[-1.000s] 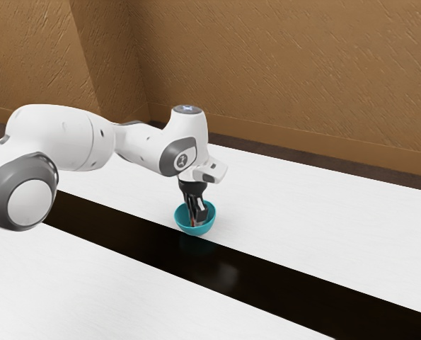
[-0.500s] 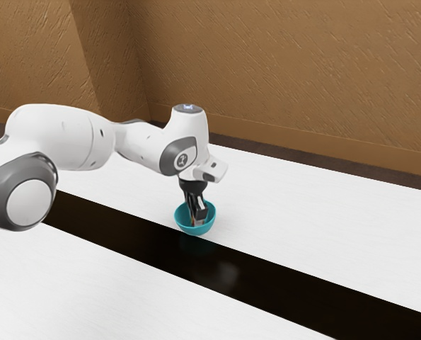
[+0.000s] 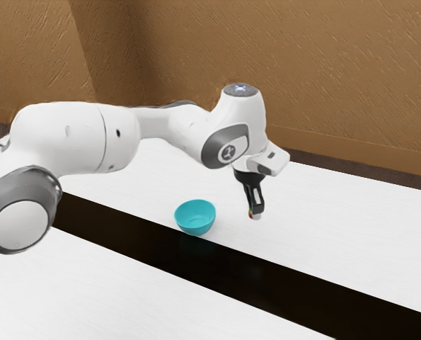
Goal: Take strawberry from the bowl
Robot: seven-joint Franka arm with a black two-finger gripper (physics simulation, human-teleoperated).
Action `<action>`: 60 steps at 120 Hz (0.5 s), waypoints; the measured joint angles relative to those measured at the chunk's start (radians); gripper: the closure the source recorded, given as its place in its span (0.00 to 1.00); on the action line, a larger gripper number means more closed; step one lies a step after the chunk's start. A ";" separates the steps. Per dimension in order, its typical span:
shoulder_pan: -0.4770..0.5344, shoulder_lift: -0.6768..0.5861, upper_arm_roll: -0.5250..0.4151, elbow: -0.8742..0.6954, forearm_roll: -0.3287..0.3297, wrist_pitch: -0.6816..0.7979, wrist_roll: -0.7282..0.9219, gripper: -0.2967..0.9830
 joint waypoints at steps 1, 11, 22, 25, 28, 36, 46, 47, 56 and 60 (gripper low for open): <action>-0.005 0.006 -0.003 0.008 0.000 0.000 0.000 0.73; -0.049 0.080 -0.024 0.097 -0.002 0.001 -0.004 0.73; -0.068 0.131 -0.037 0.140 -0.003 0.009 -0.009 0.73; -0.070 0.141 -0.040 0.149 -0.003 0.011 -0.010 0.72; -0.071 0.150 -0.042 0.159 -0.003 0.013 -0.011 0.72; -0.070 0.164 -0.045 0.170 -0.007 0.017 -0.012 0.62; -0.068 0.169 -0.046 0.173 -0.013 0.018 -0.010 0.50; -0.068 0.169 -0.046 0.174 -0.014 0.018 -0.010 0.49; -0.067 0.170 -0.046 0.175 -0.017 0.019 -0.009 0.41; -0.067 0.170 -0.047 0.175 -0.018 0.019 -0.008 0.39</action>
